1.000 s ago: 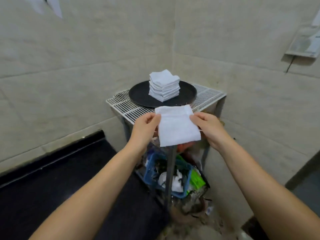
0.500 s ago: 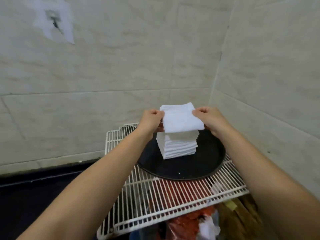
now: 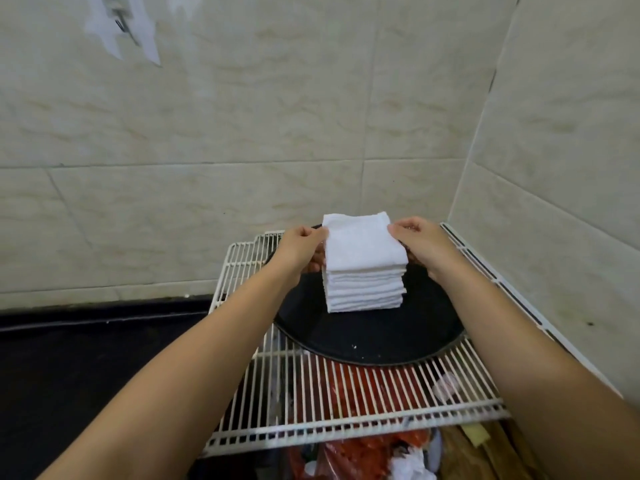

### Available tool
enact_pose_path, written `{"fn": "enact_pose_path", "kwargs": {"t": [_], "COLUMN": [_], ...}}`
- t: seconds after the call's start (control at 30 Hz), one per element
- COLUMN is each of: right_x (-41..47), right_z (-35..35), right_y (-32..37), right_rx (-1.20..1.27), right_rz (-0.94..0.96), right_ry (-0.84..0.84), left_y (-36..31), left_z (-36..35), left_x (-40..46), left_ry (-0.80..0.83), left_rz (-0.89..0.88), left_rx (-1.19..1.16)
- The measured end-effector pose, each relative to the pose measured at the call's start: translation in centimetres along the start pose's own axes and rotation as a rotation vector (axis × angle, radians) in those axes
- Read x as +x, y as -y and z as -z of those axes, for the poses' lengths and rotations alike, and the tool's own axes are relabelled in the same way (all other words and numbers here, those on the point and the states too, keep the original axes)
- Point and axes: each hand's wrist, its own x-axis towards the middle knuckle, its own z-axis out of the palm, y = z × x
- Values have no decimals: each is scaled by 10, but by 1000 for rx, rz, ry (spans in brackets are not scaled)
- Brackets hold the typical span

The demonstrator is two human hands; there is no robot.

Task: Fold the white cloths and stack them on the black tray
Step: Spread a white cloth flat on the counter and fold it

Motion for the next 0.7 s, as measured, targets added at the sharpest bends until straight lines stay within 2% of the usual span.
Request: {"fn": "enact_pose_path", "kwargs": {"t": [0.17, 0.27, 0.37, 0.5, 0.7], "right_x": [-32, -71, -122, -212, -408], "right_z": [0, -39, -116, -259, -451], "right_y": [35, 63, 74, 53, 21], "right_rx": [-129, -175, -194, -252, -359], "right_rz": [234, 392, 519, 563, 614], "right_ry": [-275, -222, -42, 263, 771], "left_y": [-2, 9, 32, 91, 190], "left_z": [35, 81, 151, 275, 464], "left_x": [-31, -69, -127, -230, -435], "left_ry": [-86, -93, -144, -314, -667], "left_rz": [-47, -73, -78, -70, 178], "left_rx": [85, 64, 101, 258, 425]}}
